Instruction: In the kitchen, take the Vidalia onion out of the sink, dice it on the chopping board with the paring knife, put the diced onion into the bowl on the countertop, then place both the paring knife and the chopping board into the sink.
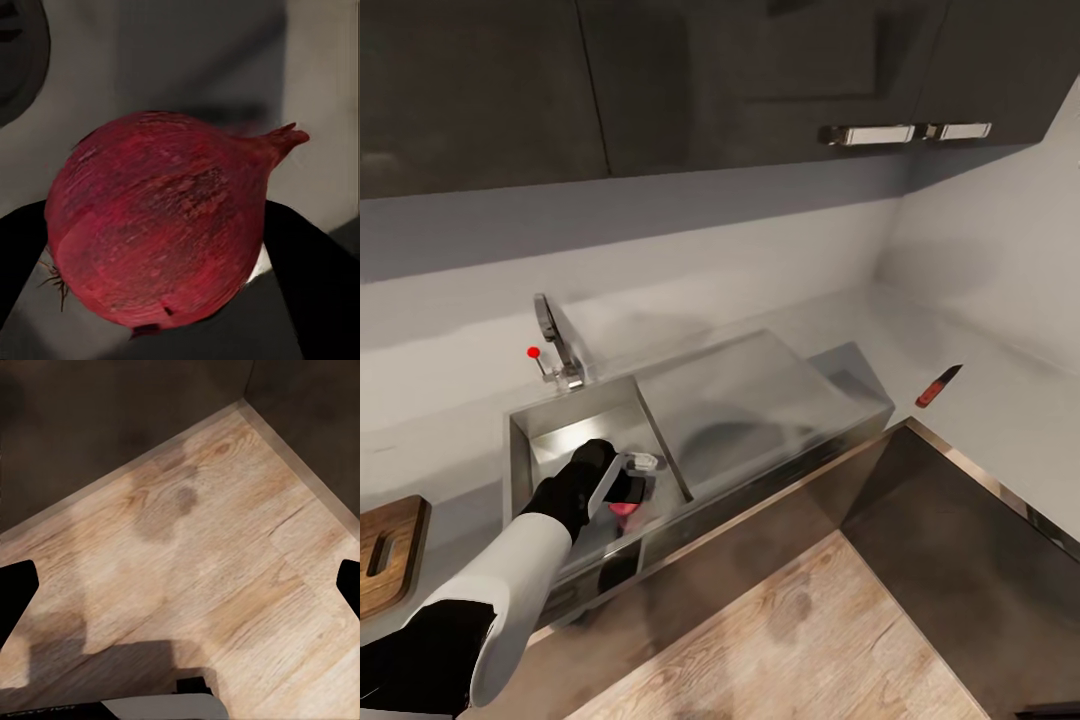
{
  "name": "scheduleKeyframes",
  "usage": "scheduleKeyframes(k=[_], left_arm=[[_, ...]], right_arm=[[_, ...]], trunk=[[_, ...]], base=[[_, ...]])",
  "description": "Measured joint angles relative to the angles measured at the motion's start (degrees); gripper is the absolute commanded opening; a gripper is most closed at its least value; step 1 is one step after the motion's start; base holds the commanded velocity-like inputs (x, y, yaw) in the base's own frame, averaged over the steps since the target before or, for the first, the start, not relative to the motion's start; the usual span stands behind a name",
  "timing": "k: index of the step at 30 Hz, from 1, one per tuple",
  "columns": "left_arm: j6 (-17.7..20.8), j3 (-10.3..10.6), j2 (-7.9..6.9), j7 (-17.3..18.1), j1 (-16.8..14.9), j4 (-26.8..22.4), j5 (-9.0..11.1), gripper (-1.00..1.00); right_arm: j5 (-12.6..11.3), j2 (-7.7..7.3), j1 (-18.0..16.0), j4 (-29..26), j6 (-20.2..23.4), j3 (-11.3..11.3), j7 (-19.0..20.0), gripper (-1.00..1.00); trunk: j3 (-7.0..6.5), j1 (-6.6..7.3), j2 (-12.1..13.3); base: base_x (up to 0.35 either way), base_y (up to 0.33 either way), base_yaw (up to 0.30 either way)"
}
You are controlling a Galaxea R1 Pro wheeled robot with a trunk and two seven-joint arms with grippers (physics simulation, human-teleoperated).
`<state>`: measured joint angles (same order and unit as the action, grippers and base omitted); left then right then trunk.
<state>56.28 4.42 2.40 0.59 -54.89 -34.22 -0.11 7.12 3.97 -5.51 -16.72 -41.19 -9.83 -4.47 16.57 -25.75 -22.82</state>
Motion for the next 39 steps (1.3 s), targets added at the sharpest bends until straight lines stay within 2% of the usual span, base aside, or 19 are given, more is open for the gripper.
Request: scheduleKeyframes(k=[10,15,21,26,39], left_arm=[[0.12,-0.13,0.03,-0.15,0.0,-1.06,-0.04,-1.0],[0.65,-0.04,-0.12,-0.22,0.0,-7.05,-0.04,-1.0],[0.89,-0.12,-0.3,-0.24,0.0,-9.68,0.05,-1.0],[1.47,-0.23,-0.36,-0.24,0.0,-13.67,0.29,-1.0],[1.68,-0.18,-0.29,-0.24,0.02,-16.51,0.43,-1.0]], right_arm=[[0.0,0.01,-0.03,0.0,-0.01,0.0,0.03,1.0],[0.0,0.01,-0.02,0.0,-0.01,0.0,0.06,1.0],[0.0,-0.01,-0.04,0.0,-0.01,0.0,0.05,1.0],[0.0,-0.01,-0.01,0.0,-0.01,0.0,0.05,1.0],[0.01,0.42,0.0,0.09,0.07,0.0,-0.13,1.0]], trunk=[[-0.88,0.0,0.0],[-1.34,0.0,0.0],[-1.87,0.0,0.0],[-2.31,0.0,0.0],[-3.43,0.0,0.01]], base=[[0.0,0.0,0.0],[0.0,0.0,0.0],[0.0,0.0,0.0],[0.0,0.0,0.0],[0.0,0.0,0.056]])
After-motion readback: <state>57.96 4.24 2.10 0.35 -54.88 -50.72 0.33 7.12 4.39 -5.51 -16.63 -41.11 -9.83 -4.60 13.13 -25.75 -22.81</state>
